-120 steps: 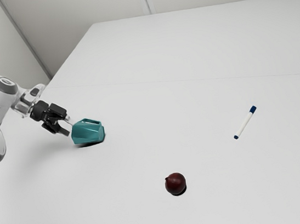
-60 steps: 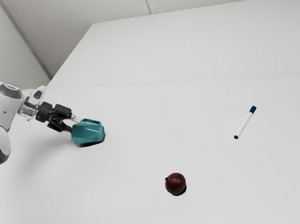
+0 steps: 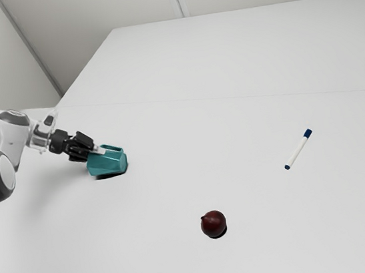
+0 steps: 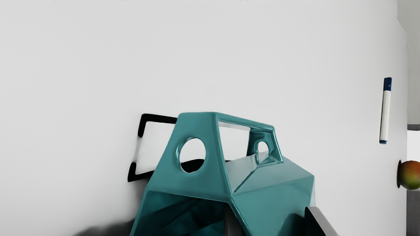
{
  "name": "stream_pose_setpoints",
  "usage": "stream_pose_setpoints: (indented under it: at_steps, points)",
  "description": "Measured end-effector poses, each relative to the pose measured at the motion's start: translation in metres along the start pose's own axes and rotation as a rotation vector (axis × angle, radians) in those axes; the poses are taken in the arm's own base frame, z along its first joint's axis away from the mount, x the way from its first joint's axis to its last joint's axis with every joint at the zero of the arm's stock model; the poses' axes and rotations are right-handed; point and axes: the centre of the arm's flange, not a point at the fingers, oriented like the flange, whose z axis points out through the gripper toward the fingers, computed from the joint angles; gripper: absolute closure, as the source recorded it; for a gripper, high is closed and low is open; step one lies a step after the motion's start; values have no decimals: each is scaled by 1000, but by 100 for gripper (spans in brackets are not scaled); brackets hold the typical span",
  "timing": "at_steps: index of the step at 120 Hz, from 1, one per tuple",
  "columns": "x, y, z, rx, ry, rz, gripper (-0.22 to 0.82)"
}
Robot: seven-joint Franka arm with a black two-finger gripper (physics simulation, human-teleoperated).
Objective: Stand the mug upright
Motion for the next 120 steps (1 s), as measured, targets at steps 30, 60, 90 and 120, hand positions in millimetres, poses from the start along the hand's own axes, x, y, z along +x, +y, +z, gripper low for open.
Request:
stream_pose_setpoints:
  at_steps: [30,60,90,120]
  points:
    - [3,9,2,-47,17,3,69]
    - [8,31,9,-119,32,8,75]
    - [8,93,23,-56,-64,79,76]
    - [-7,139,48,194,-169,180,77]
